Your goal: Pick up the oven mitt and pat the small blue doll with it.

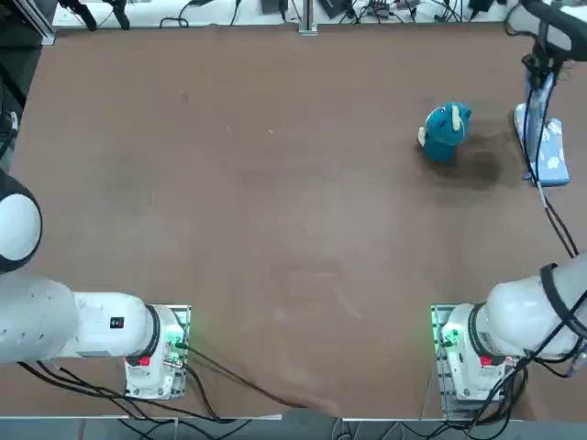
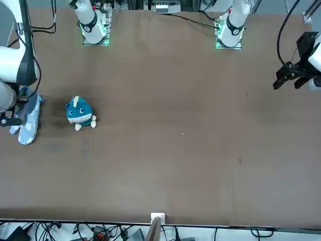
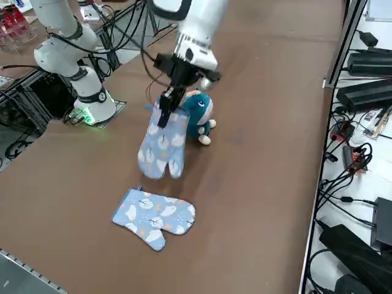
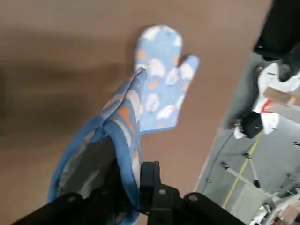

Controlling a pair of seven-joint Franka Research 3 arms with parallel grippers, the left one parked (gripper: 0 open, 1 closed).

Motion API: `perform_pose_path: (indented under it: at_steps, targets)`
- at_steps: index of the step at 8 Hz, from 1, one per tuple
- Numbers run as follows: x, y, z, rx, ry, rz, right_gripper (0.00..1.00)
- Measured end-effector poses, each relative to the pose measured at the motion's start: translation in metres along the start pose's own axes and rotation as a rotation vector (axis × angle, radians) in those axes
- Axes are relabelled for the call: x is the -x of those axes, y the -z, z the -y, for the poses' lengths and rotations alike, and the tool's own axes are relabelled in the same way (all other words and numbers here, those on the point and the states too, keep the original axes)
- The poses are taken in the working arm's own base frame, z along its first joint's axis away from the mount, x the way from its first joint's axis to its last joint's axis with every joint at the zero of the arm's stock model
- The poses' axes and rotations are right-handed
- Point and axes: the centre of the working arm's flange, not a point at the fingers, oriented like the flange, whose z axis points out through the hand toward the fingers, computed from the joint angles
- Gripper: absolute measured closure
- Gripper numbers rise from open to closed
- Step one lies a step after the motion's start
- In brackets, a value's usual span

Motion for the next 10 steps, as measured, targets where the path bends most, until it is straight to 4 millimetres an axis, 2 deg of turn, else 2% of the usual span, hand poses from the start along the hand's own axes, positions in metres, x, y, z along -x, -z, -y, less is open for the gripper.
perform_pose_path:
  at_steps: [2, 4, 6, 8, 10]
  targets:
    - [-0.002, 0.031, 0.043, -0.09, 0.048, -0.026, 0.97]
    - [-0.006, 0.043, 0.063, -0.177, 0.065, -0.045, 0.97]
    - [-0.019, 0.057, 0.078, -0.191, 0.057, -0.073, 0.97]
    - [-0.03, 0.073, 0.077, -0.198, 0.014, -0.116, 0.97]
    - [-0.032, 0.088, 0.051, -0.205, -0.052, -0.16, 0.97]
